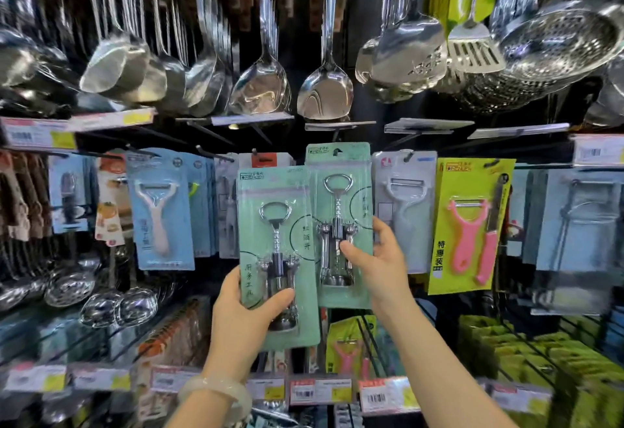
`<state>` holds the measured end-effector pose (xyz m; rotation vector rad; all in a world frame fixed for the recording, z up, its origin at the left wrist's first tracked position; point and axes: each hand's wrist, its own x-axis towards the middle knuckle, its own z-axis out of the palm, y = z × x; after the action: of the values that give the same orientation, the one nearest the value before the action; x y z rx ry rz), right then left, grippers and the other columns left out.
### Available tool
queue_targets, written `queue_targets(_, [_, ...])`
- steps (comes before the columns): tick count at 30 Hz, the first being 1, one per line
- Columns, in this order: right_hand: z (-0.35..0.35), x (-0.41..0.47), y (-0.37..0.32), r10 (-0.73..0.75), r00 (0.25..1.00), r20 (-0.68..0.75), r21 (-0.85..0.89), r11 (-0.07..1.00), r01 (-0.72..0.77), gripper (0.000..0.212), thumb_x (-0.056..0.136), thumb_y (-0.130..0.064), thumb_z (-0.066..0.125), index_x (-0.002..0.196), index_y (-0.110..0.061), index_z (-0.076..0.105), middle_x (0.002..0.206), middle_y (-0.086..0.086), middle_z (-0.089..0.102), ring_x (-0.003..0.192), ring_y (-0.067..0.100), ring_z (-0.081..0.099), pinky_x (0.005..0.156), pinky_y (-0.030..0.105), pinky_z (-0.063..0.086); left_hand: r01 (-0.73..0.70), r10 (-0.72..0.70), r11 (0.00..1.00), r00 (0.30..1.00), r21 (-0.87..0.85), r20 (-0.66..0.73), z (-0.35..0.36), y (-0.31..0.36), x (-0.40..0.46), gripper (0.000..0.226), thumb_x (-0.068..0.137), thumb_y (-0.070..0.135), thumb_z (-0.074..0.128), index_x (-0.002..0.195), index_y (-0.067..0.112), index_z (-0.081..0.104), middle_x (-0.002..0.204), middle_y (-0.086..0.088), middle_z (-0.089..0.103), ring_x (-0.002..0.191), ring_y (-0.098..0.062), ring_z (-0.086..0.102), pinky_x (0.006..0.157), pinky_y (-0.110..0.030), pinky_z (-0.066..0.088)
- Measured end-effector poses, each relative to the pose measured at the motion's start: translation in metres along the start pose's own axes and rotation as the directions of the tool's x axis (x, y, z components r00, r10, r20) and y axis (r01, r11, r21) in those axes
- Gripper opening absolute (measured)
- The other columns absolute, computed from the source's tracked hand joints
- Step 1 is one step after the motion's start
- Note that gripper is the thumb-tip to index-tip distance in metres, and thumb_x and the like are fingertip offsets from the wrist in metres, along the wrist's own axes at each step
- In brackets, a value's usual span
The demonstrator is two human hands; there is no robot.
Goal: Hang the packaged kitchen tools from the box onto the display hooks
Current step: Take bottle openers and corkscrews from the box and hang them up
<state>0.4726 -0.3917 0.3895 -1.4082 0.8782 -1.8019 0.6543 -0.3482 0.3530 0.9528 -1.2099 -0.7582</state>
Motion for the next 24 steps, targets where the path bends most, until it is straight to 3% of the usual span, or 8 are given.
queue_targets(3, [0.003,0.007,0.007,0.109,0.994,0.003,0.042,0.993,-0.109,0.048,0.083,0.007,0.064,0.115,-0.023,0.046,0.099,-0.008,0.065,0.085,0.004,0.063,0.065,0.011,0.052,0.005,-0.005,1.0,1.0,0.003,0.002,0.0,-0.001,0.003,0.054,0.071,0.01,0.081,0.115,0.027,0.055,0.104,0.009,0.067,0.091,-0.004,0.063,0.068,-0.015,0.043])
queue_targets(7, [0.007,0.013,0.012,0.163,0.987,0.01,-0.185,0.97,-0.158,0.043,0.086,-0.008,0.067,0.124,-0.016,0.049,0.121,-0.006,0.06,0.104,0.01,0.058,0.102,0.031,0.042,0.012,-0.012,1.0,1.0,-0.006,0.002,0.001,-0.003,0.003,0.054,0.071,0.009,0.08,0.116,0.025,0.055,0.103,0.009,0.068,0.088,0.0,0.064,0.067,-0.013,0.043])
queue_targets(11, [0.012,0.007,0.013,0.082,0.996,-0.043,-0.487,0.869,-0.093,0.065,0.09,-0.026,0.062,0.145,-0.012,0.029,0.142,-0.001,0.039,0.129,0.014,0.039,0.112,0.032,0.028,0.01,-0.01,1.0,1.0,-0.011,0.003,0.004,-0.005,0.005,0.058,0.071,0.01,0.081,0.121,0.024,0.054,0.108,0.008,0.067,0.095,-0.006,0.063,0.07,-0.016,0.043])
queue_targets(14, [0.015,-0.014,0.011,-0.124,0.985,-0.118,-0.582,0.812,0.033,0.065,0.092,-0.027,0.058,0.146,-0.012,0.025,0.141,0.006,0.031,0.135,0.019,0.03,0.111,0.029,0.024,0.005,-0.005,1.0,1.0,-0.025,0.005,0.008,-0.007,0.007,0.056,0.072,0.009,0.08,0.119,0.023,0.053,0.106,0.008,0.066,0.094,-0.004,0.062,0.069,-0.015,0.042])
queue_targets(16, [0.015,-0.028,0.008,-0.185,0.976,-0.11,-0.55,0.829,0.095,0.057,0.092,-0.027,0.057,0.142,-0.017,0.032,0.132,-0.003,0.038,0.128,0.011,0.037,0.107,0.022,0.03,-0.003,0.003,0.999,1.0,-0.043,0.012,0.012,-0.011,0.007,0.053,0.073,0.008,0.079,0.118,0.022,0.055,0.106,0.006,0.067,0.093,-0.007,0.064,0.071,-0.017,0.045])
queue_targets(19, [0.018,-0.043,0.007,-0.009,0.998,0.067,-0.39,0.92,0.035,0.059,0.09,-0.028,0.061,0.14,-0.031,0.03,0.119,-0.013,0.052,0.103,0.002,0.056,0.088,0.015,0.047,-0.022,0.025,0.997,0.999,-0.072,0.042,0.022,-0.015,0.005,0.045,0.077,0.007,0.075,0.112,0.028,0.057,0.104,0.006,0.07,0.094,-0.01,0.066,0.077,-0.023,0.049])
queue_targets(22, [0.018,-0.053,0.019,0.023,0.988,0.151,-0.359,0.933,0.033,0.069,0.089,-0.025,0.063,0.142,-0.041,0.022,0.127,-0.029,0.046,0.113,-0.012,0.05,0.093,0.008,0.042,-0.033,0.05,0.991,0.991,-0.133,0.123,0.031,-0.015,0.001,0.042,0.084,0.004,0.067,0.112,0.034,0.056,0.104,0.012,0.071,0.099,-0.008,0.067,0.087,-0.029,0.05])
queue_targets(24, [0.016,-0.056,0.022,0.0,0.994,0.113,-0.331,0.943,0.038,0.068,0.088,-0.028,0.063,0.139,-0.047,0.023,0.139,-0.024,0.042,0.124,-0.009,0.043,0.102,0.014,0.038,-0.041,0.066,0.989,0.982,-0.145,0.177,0.035,-0.016,0.0,0.045,0.087,0.0,0.061,0.116,0.035,0.055,0.108,0.015,0.07,0.104,-0.008,0.065,0.09,-0.031,0.049])
